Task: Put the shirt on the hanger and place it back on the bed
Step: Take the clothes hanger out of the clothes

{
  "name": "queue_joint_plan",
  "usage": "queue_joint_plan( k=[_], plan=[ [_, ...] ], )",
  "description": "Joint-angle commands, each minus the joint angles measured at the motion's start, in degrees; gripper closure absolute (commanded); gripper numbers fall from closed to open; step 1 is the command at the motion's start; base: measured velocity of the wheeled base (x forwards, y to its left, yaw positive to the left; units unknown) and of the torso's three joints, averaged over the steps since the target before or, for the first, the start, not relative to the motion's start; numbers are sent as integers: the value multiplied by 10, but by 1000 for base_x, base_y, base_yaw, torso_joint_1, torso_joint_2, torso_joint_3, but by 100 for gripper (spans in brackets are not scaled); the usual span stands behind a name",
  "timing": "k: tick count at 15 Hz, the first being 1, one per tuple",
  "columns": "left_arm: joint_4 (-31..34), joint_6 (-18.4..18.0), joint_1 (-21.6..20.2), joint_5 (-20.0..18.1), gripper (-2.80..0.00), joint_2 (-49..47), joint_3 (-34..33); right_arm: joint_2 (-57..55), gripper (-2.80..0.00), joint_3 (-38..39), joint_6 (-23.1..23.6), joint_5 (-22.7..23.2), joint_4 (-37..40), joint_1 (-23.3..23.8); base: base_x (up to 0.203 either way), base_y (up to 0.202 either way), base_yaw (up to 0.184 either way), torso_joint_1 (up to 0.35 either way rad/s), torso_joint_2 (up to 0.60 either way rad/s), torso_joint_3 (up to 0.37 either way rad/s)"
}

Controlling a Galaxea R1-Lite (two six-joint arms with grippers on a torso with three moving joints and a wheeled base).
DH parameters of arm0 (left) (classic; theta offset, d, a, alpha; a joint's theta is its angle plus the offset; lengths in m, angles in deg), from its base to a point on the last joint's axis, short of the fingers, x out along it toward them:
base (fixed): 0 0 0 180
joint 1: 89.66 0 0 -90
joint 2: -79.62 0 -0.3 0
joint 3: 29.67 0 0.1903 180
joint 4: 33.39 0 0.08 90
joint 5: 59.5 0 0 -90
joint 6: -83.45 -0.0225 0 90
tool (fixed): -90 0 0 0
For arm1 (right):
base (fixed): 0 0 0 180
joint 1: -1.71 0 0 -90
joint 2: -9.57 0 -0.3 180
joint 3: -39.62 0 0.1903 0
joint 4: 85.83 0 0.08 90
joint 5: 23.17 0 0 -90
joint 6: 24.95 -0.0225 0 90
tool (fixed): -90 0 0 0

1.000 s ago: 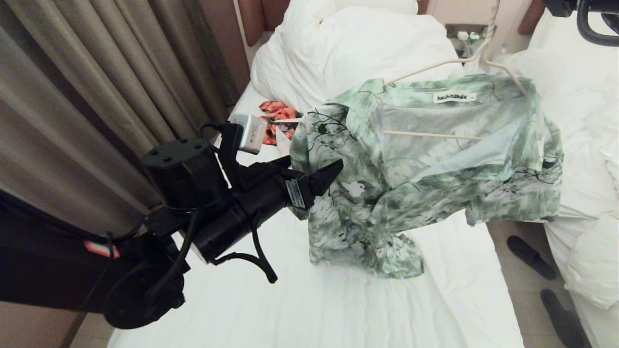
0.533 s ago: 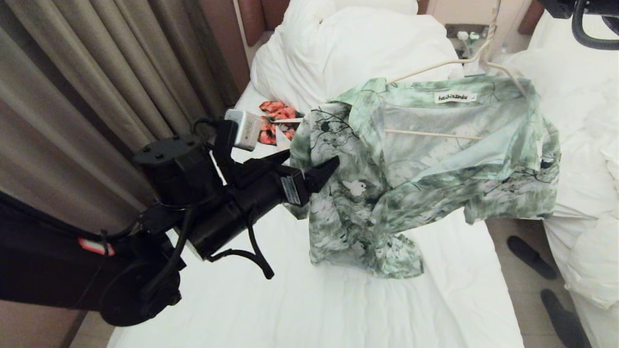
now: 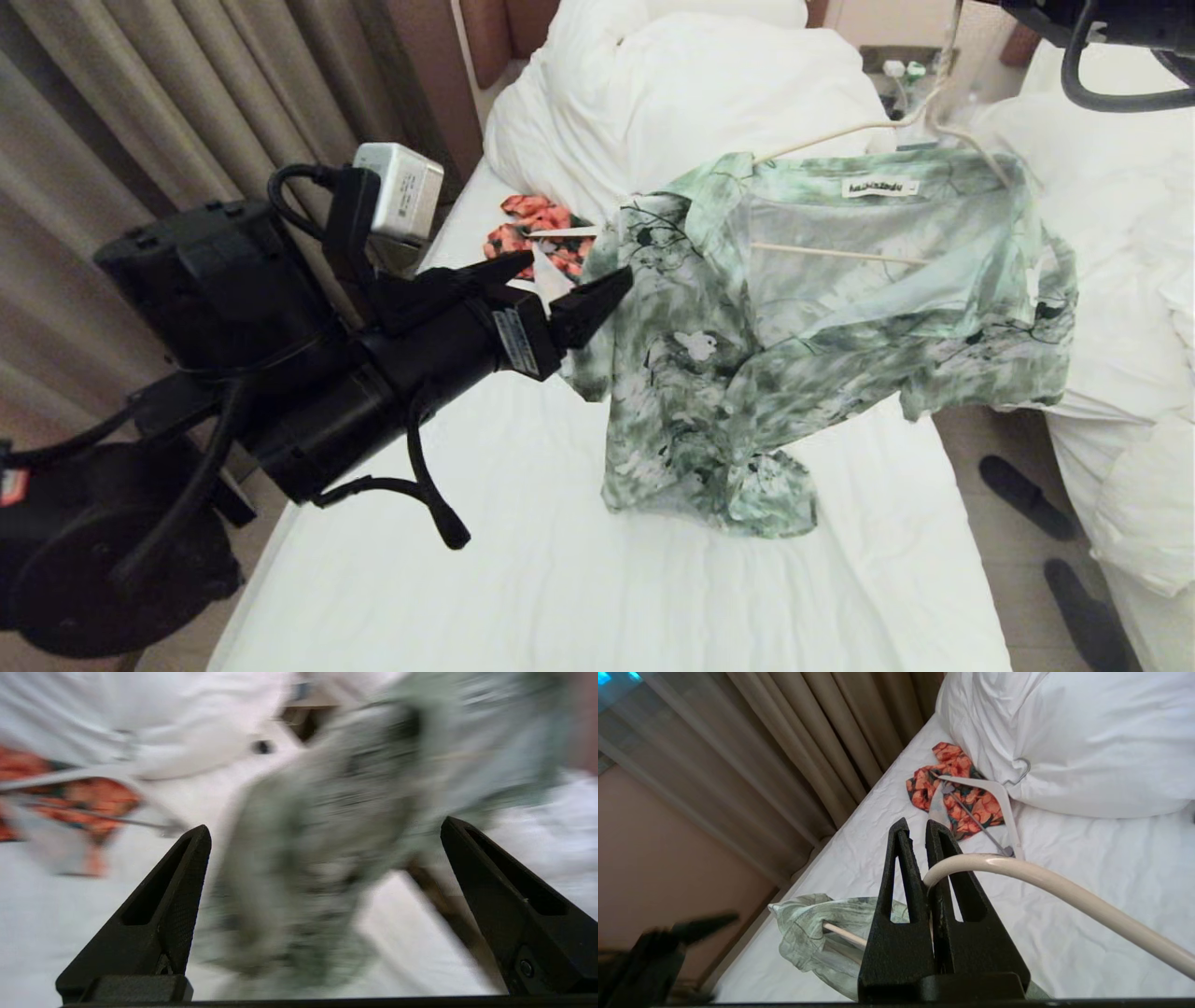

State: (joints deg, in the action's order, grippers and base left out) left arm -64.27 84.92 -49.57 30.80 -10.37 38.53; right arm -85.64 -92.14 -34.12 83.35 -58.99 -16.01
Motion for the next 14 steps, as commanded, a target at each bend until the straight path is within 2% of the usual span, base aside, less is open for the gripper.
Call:
queue_joint_plan(
  k=[1,3,4,11,14],
  plan=[
    [3,18,72,43,-280,6,4,-4,0,2,-1,-3,1,-12,0,0,0,0,0,0],
    [-4,30,107,96,-280,-37,11,-4,0,5,0,-16,1,-28,0,0,0,0,0,0],
    [-16,34,115,105,-280,-50,13,-4,0,5,0,-20,1,-34,0,0,0,0,0,0],
    [-39,45,116,121,-280,-87,23,6,0,46,0,-56,0,-90,0,0,0,0,0,0],
    [-66,42,106,123,-280,-86,23,10,0,61,0,-56,0,-96,0,0,0,0,0,0]
  ],
)
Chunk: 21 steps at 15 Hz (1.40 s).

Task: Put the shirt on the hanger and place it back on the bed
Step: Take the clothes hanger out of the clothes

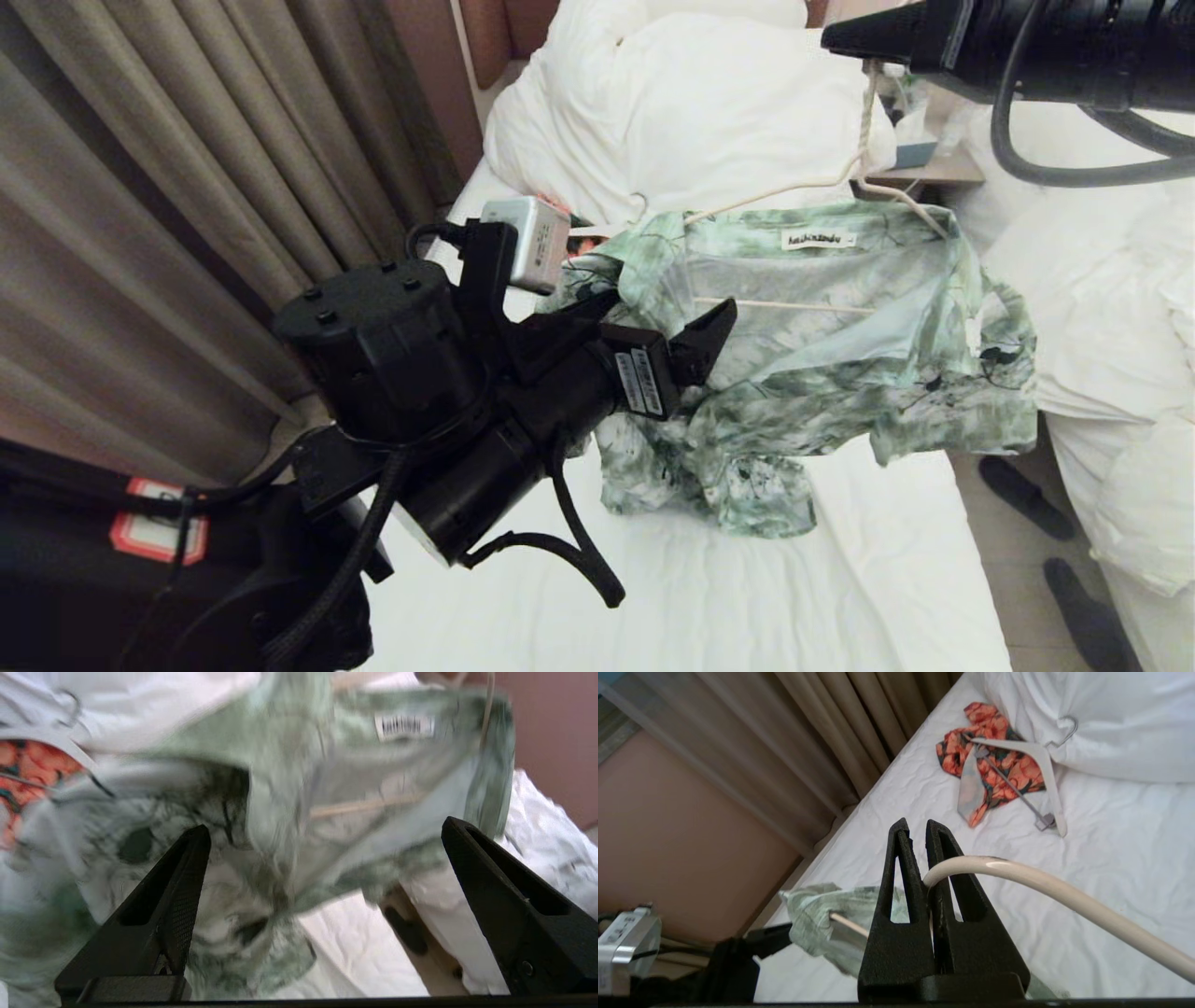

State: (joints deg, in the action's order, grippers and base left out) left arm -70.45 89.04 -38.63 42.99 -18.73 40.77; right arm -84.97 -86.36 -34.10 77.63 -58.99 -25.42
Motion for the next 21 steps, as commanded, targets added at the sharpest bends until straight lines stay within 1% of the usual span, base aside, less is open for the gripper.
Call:
queue_joint_plan(
  k=[1,6,7,12,15,18,21],
  plan=[
    [-5,0,-3,1,-280,-1,0,5,0,9,-1,1,0,-6,0,0,0,0,0,0],
    [-6,-1,-2,1,-280,-1,-1,4,0,14,0,0,-1,-16,0,0,0,0,0,0],
    [-6,-1,-2,1,0,-1,-1,4,0,15,0,0,-5,-16,0,0,0,0,0,0],
    [-6,-1,-4,0,0,0,-2,6,0,22,0,0,-12,-16,0,0,0,0,0,0],
    [-6,-3,-19,-1,0,8,-2,12,0,28,0,-6,-13,-15,0,0,0,0,0,0],
    [-5,-3,-47,-9,0,30,-1,17,0,28,0,-7,-15,5,0,0,0,0,0,0],
    [-4,-3,-94,-39,0,40,5,27,0,37,0,-6,-15,28,0,0,0,0,0,0]
  ],
)
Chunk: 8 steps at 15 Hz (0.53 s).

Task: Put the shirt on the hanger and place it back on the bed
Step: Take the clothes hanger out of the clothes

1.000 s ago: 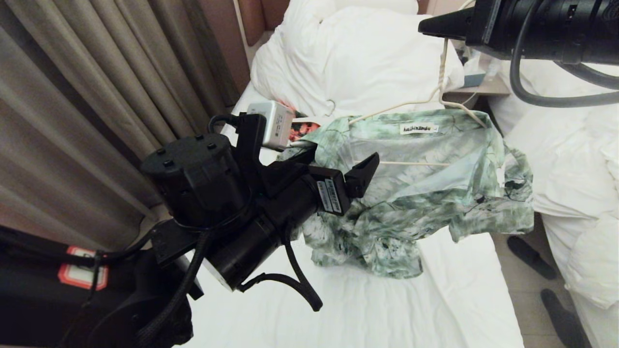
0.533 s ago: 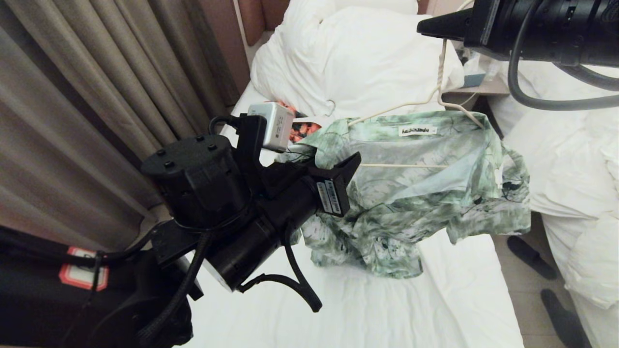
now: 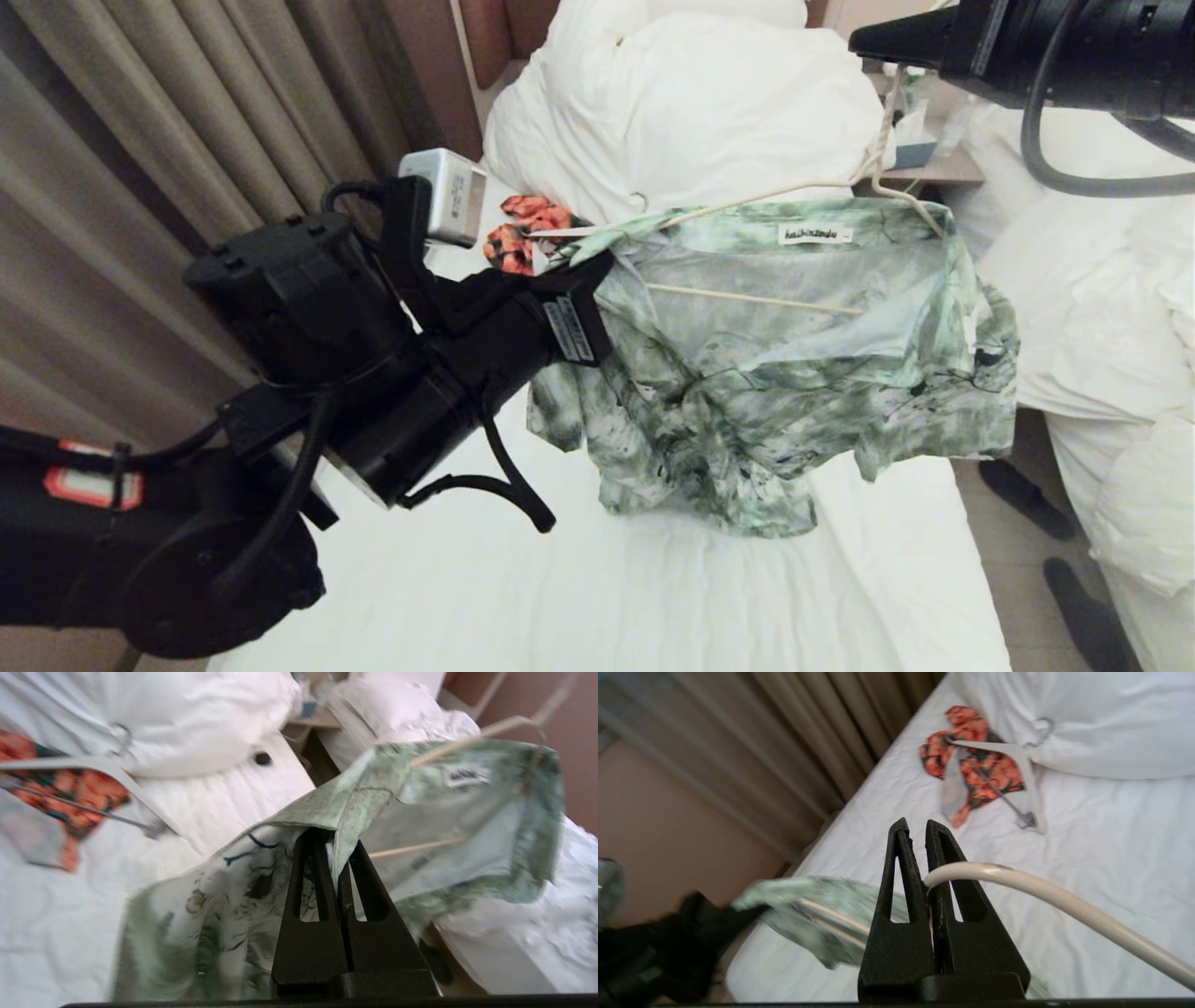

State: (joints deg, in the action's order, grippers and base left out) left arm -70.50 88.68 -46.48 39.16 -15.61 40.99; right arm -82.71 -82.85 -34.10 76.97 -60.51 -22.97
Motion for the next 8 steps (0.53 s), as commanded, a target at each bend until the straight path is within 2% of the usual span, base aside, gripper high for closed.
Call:
queue_joint_plan(
  k=[1,3,5,8],
  plan=[
    [-3,0,-39,-5,0,8,10,7,0,4,-1,1,1,17,0,0,0,0,0,0],
    [-2,0,-86,-11,0,-2,26,14,0,6,-1,2,1,34,0,0,0,0,0,0],
    [0,0,-114,-23,0,-8,36,15,0,7,-1,4,1,50,0,0,0,0,0,0],
    [0,0,-112,-27,0,-31,37,20,0,12,-3,7,1,50,0,0,0,0,0,0]
  ],
)
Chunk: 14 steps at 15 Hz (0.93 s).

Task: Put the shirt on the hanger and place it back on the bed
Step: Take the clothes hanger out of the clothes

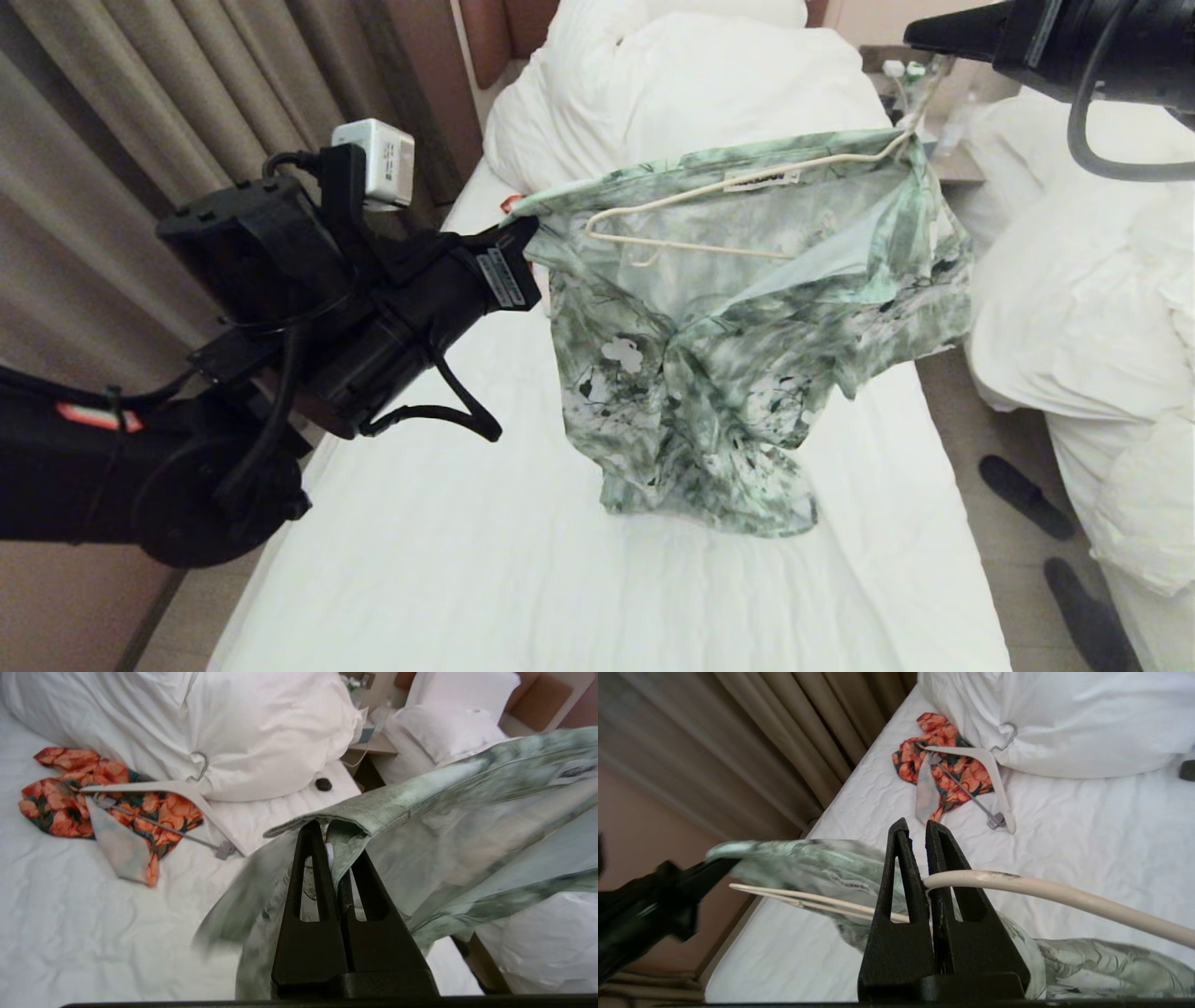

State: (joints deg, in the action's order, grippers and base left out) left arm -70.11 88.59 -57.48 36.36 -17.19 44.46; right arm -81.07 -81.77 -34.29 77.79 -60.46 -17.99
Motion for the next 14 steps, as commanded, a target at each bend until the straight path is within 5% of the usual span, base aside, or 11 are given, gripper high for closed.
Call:
queue_joint_plan(
  k=[1,5,9,14],
  plan=[
    [-4,1,-3,2,0,-21,5,5,0,7,0,3,0,-2,0,0,0,0,0,0],
    [-2,1,57,12,0,-26,-3,-1,0,12,-4,3,-8,-24,0,0,0,0,0,0],
    [15,-2,156,83,0,-69,-13,-26,0,34,-13,-24,-90,-63,0,0,0,0,0,0],
    [15,-4,172,106,0,-124,-11,-58,0,35,-14,-61,-149,-65,0,0,0,0,0,0]
  ],
)
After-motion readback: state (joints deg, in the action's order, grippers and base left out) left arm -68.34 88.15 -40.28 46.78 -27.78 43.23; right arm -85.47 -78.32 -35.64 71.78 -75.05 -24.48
